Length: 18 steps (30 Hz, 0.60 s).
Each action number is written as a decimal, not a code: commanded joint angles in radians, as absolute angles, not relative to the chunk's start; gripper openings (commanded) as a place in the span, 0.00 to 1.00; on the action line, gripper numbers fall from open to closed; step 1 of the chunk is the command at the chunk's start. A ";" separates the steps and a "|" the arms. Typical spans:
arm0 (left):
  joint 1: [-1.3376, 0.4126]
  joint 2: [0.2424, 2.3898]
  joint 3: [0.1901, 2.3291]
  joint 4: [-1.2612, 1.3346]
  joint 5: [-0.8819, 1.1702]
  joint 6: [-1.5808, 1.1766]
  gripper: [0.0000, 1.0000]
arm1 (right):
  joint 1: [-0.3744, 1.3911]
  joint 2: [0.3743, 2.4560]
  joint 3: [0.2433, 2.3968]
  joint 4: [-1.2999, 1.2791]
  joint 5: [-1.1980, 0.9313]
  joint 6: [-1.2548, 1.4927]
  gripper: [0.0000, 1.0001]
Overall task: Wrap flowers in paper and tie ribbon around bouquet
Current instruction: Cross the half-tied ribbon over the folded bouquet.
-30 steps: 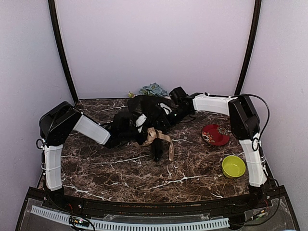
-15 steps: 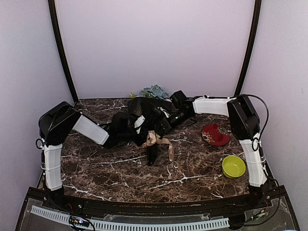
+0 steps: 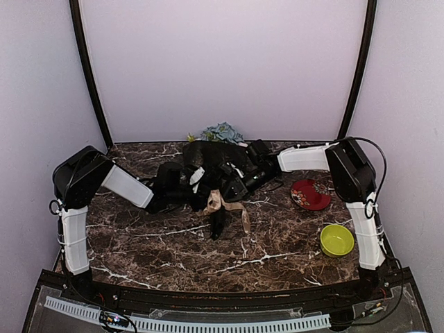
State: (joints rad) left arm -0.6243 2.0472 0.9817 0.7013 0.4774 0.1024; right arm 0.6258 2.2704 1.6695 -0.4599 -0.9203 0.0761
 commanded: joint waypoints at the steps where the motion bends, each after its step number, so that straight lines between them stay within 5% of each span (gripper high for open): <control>1: -0.621 2.006 0.971 0.641 0.516 0.116 0.24 | 0.641 2.206 1.636 -0.343 -0.974 0.141 0.12; 18: -0.577 2.003 0.957 0.623 0.552 0.094 0.30 | 0.663 2.214 1.611 -0.191 -0.934 0.250 0.14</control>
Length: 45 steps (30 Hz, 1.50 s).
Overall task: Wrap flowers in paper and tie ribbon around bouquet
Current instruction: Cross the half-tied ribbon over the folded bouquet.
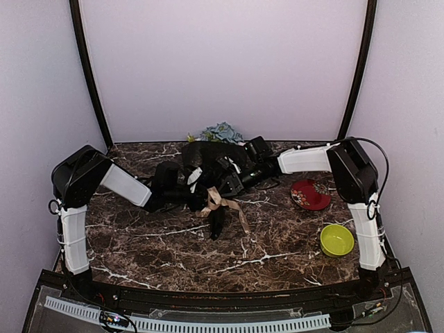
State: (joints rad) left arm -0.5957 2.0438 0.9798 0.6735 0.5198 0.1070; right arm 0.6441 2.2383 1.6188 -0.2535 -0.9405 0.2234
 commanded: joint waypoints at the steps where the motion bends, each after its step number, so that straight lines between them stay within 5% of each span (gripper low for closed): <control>1: -0.576 2.004 0.960 0.623 0.555 0.094 0.31 | 0.664 2.214 1.612 -0.188 -0.934 0.253 0.15; 8: -0.576 2.014 0.976 0.603 0.565 0.097 0.32 | 0.675 2.221 1.631 -0.183 -0.914 0.264 0.17; 15: -0.569 2.008 0.974 0.604 0.571 0.073 0.32 | 0.674 2.211 1.638 -0.247 -0.875 0.228 0.00; 26: -0.554 1.923 0.885 0.640 0.551 0.062 0.55 | 0.653 2.150 1.608 -0.255 -0.799 0.226 0.00; 45: -0.554 1.757 0.782 0.509 0.435 0.193 0.62 | 0.657 2.135 1.594 -0.283 -0.777 0.207 0.00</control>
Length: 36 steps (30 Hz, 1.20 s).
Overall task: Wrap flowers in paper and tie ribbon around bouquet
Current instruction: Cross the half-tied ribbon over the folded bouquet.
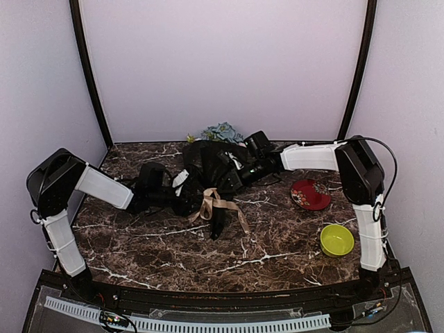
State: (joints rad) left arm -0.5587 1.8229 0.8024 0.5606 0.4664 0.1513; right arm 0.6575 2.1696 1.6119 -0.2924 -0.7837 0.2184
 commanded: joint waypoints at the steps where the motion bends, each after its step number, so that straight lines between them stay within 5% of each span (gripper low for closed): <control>1: -0.552 1.742 0.770 0.524 0.430 0.196 0.62 | 0.658 2.131 1.591 -0.280 -0.775 0.206 0.00; 9: -0.552 1.682 0.754 0.510 0.436 0.223 0.56 | 0.658 2.125 1.592 -0.292 -0.774 0.192 0.00; 23: -0.487 1.738 0.806 0.475 0.335 0.213 0.66 | 0.658 2.126 1.596 -0.297 -0.780 0.184 0.00; 36: -0.452 1.701 0.794 0.520 0.479 0.186 0.61 | 0.658 2.129 1.604 -0.303 -0.781 0.182 0.00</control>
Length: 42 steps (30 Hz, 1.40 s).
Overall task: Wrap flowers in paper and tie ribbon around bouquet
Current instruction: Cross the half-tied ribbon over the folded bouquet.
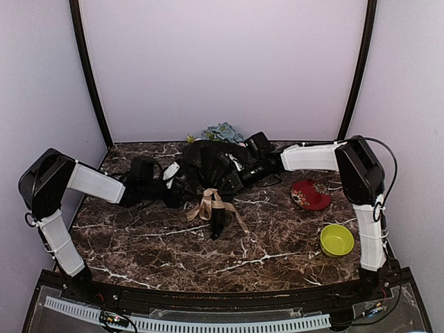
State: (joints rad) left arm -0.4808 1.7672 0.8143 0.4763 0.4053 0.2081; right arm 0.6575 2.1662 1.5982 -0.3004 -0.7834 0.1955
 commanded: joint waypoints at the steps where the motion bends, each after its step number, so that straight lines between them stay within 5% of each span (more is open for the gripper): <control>1: -0.451 1.694 0.804 0.509 0.538 0.209 0.63 | 0.659 2.130 1.605 -0.308 -0.780 0.179 0.00; 4: -0.457 1.699 0.830 0.503 0.723 0.239 0.72 | 0.658 2.132 1.611 -0.320 -0.775 0.171 0.00; 7: -0.473 1.736 0.858 0.493 0.808 0.251 0.97 | 0.658 2.130 1.614 -0.324 -0.773 0.170 0.00; 13: -0.544 1.776 0.881 0.456 0.708 0.415 0.99 | 0.658 2.130 1.617 -0.327 -0.771 0.166 0.00; 24: -0.565 1.876 0.957 0.498 0.526 0.390 0.77 | 0.663 2.122 1.624 -0.342 -0.781 0.158 0.00; 33: -0.581 1.904 0.961 0.520 0.498 0.356 0.70 | 0.673 2.111 1.629 -0.347 -0.807 0.138 0.00; 42: -0.583 1.907 0.975 0.503 0.554 0.368 0.46 | 0.675 2.099 1.624 -0.364 -0.829 0.108 0.00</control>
